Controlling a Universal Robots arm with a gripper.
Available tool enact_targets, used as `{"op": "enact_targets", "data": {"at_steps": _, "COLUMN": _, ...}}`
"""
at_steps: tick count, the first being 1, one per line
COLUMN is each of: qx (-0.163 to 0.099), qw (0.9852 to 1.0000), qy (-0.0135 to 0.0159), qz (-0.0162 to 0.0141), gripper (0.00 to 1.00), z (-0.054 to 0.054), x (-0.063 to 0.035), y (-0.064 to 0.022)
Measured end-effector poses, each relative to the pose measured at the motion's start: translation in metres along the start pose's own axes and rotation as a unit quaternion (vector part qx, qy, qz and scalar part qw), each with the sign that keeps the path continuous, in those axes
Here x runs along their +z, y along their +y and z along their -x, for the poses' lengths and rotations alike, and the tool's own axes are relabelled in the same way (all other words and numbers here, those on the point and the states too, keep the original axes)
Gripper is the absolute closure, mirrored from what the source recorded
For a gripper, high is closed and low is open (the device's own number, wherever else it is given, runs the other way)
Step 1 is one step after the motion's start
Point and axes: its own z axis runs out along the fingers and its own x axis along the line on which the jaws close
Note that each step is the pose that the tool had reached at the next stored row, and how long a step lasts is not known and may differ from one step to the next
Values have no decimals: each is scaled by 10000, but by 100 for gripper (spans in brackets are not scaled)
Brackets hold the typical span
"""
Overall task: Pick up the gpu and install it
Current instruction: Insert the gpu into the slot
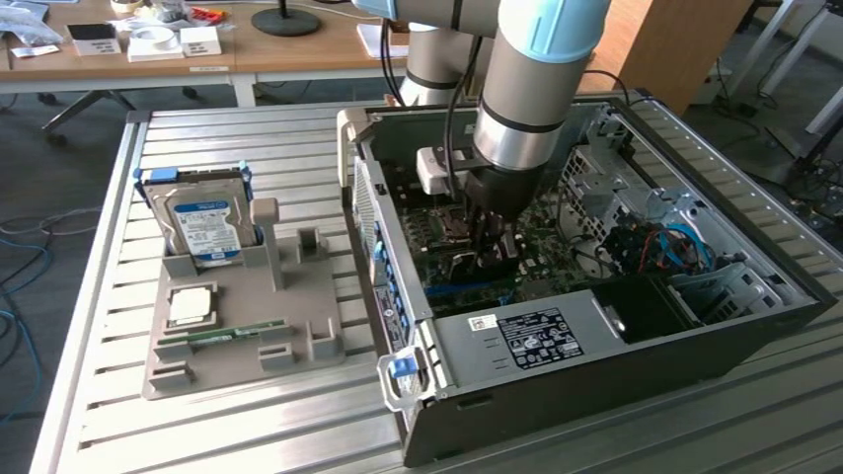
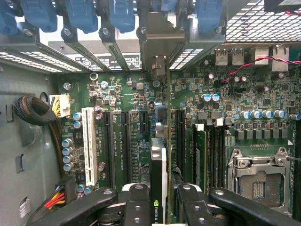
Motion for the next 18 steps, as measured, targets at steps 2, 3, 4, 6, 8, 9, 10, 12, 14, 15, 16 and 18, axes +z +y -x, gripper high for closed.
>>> {"op": "enact_targets", "data": {"at_steps": 2, "qx": 0, "qw": 10000, "qy": 0, "qz": 0, "gripper": 73, "z": 1, "x": 0, "y": 0}}
{"op": "enact_targets", "data": {"at_steps": 3, "qx": 0, "qw": 10000, "qy": -1, "qz": 0, "gripper": 73, "z": 1, "x": 0, "y": 1}}
{"op": "enact_targets", "data": {"at_steps": 4, "qx": 0, "qw": 10000, "qy": -4, "qz": 0, "gripper": 73, "z": 2, "x": 0, "y": 1}}
{"op": "enact_targets", "data": {"at_steps": 6, "qx": 0, "qw": 10000, "qy": -9, "qz": 0, "gripper": 73, "z": 3, "x": 1, "y": 1}}
{"op": "enact_targets", "data": {"at_steps": 8, "qx": 0, "qw": 10000, "qy": -8, "qz": 1, "gripper": 73, "z": 3, "x": 0, "y": 1}}
{"op": "enact_targets", "data": {"at_steps": 9, "qx": 0, "qw": 10000, "qy": -8, "qz": 1, "gripper": 73, "z": 3, "x": 0, "y": 1}}
{"op": "enact_targets", "data": {"at_steps": 10, "qx": 0, "qw": 10000, "qy": -8, "qz": 1, "gripper": 73, "z": 3, "x": 0, "y": 1}}
{"op": "enact_targets", "data": {"at_steps": 12, "qx": 0, "qw": 10000, "qy": -10, "qz": 1, "gripper": 73, "z": 3, "x": 0, "y": 1}}
{"op": "enact_targets", "data": {"at_steps": 14, "qx": 0, "qw": 10000, "qy": -19, "qz": 1, "gripper": 73, "z": 4, "x": 0, "y": 1}}
{"op": "enact_targets", "data": {"at_steps": 15, "qx": 1, "qw": 10000, "qy": -25, "qz": 1, "gripper": 73, "z": 4, "x": 0, "y": 2}}
{"op": "enact_targets", "data": {"at_steps": 16, "qx": 1, "qw": 10000, "qy": -28, "qz": 1, "gripper": 73, "z": 4, "x": 0, "y": 2}}
{"op": "enact_targets", "data": {"at_steps": 18, "qx": 1, "qw": 10000, "qy": -29, "qz": 2, "gripper": 73, "z": 4, "x": 0, "y": 1}}
